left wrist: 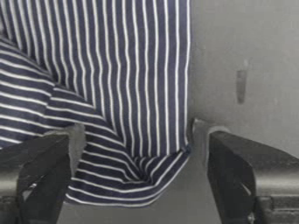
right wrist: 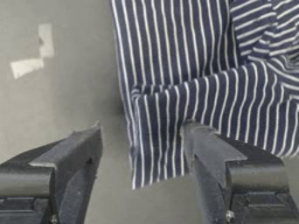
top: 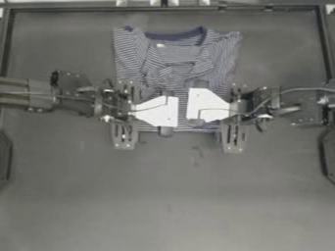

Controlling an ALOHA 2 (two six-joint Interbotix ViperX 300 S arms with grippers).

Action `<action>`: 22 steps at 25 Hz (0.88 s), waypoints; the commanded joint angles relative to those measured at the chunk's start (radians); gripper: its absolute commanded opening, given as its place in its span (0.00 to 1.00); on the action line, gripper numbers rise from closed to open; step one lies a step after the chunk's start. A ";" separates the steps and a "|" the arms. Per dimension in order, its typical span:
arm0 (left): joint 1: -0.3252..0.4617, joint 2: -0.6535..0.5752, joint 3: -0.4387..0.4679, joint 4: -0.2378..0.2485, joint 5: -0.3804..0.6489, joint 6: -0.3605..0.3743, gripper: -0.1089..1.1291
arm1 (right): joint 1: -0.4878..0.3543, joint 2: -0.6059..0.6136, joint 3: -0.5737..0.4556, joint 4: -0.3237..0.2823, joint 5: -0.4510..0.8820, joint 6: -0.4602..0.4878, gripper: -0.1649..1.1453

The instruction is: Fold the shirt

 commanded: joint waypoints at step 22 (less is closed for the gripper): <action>-0.012 0.015 -0.003 0.051 0.026 -0.008 0.08 | -0.023 0.032 0.049 -0.017 -0.054 0.029 0.08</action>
